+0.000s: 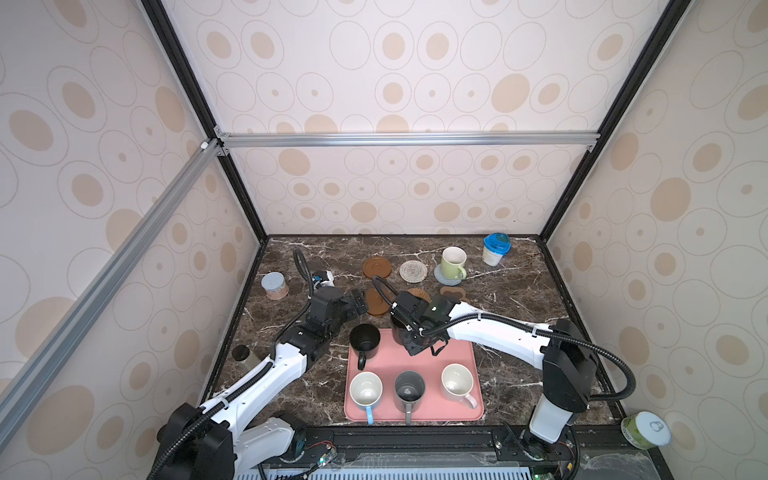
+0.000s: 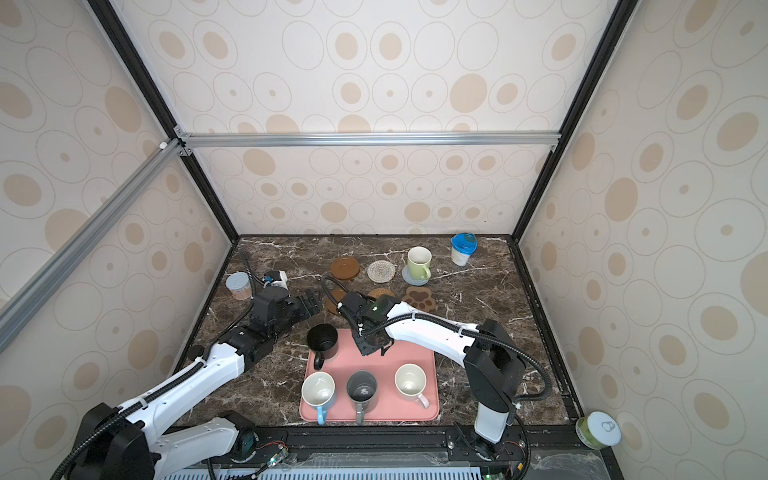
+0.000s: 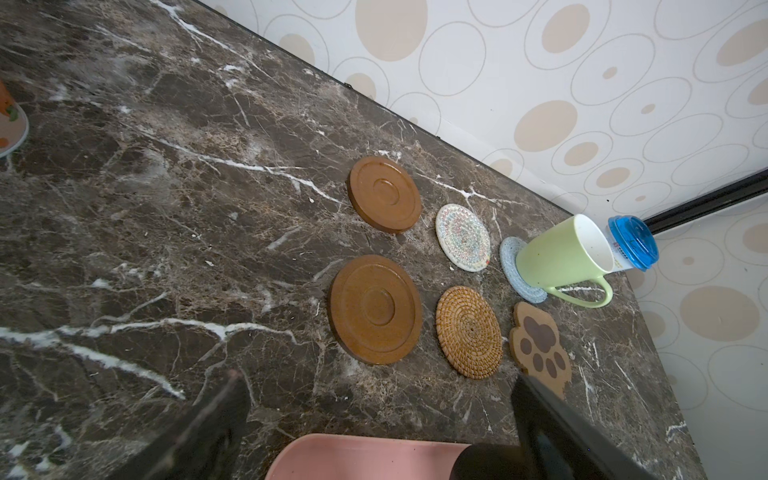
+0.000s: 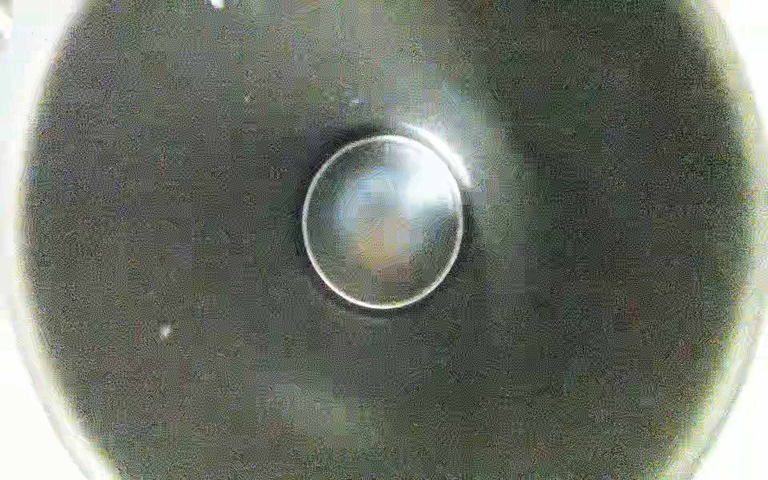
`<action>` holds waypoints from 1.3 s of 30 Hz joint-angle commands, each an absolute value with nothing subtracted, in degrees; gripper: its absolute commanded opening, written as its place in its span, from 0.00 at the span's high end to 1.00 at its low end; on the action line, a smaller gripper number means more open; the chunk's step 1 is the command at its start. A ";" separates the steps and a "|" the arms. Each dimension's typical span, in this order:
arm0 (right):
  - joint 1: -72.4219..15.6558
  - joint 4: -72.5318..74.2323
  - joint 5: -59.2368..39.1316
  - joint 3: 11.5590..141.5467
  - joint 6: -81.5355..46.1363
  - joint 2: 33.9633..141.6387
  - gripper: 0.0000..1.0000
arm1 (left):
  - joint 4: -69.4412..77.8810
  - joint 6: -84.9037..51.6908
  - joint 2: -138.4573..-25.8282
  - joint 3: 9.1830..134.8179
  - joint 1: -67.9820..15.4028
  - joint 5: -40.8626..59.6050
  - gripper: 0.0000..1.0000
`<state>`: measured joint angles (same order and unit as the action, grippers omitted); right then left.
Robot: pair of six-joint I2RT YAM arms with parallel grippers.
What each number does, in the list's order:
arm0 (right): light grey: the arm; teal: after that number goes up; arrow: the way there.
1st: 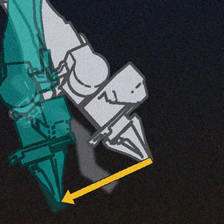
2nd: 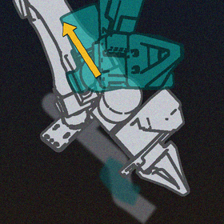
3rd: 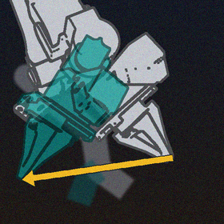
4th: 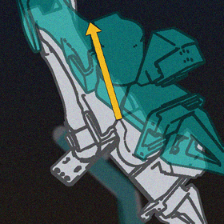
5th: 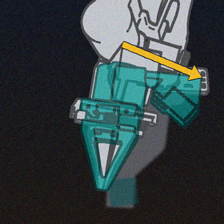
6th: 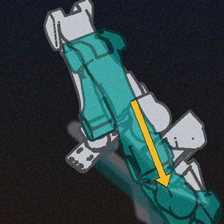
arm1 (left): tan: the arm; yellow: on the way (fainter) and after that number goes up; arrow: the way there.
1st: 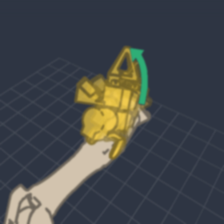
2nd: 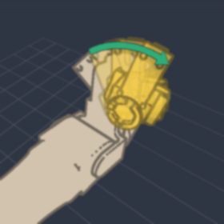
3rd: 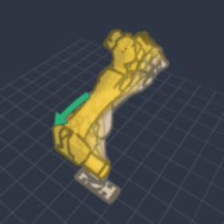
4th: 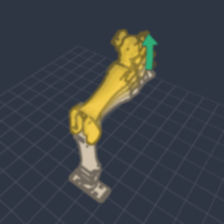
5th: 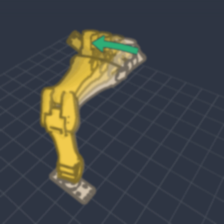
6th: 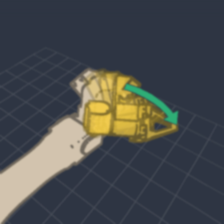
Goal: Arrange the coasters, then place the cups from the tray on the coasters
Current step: 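Lower the right gripper into the black mug farthest from the robot, then lift the black mug with the right gripper toward the white woven coaster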
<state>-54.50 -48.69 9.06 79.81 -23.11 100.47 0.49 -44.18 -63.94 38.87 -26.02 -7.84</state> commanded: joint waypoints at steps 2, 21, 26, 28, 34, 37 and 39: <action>-53.94 -47.96 11.50 83.95 -21.00 98.02 0.89 | 1.14 -45.26 -63.02 39.35 -25.57 -8.17 0.00; -43.71 -47.20 6.63 88.60 -16.01 99.24 0.89 | 0.64 -45.52 -60.91 38.11 -25.58 -8.69 0.00; -40.33 -47.68 4.85 91.30 -14.42 101.42 0.89 | 0.64 -45.48 -60.60 37.95 -25.58 -8.83 0.00; -39.09 -47.63 4.48 92.62 -13.03 102.57 0.89 | 0.62 -45.61 -60.47 37.81 -25.58 -8.79 0.00; -35.26 -48.47 3.35 97.66 -8.66 107.20 0.89 | 0.64 -45.96 -59.56 37.18 -25.58 -8.79 0.00; -33.75 -49.04 3.12 100.81 -6.47 109.79 0.89 | 0.67 -46.19 -59.07 36.74 -25.58 -8.62 0.00; -33.04 -49.54 2.99 103.06 -5.03 111.71 0.89 | 0.70 -46.28 -58.73 36.38 -25.57 -8.53 0.00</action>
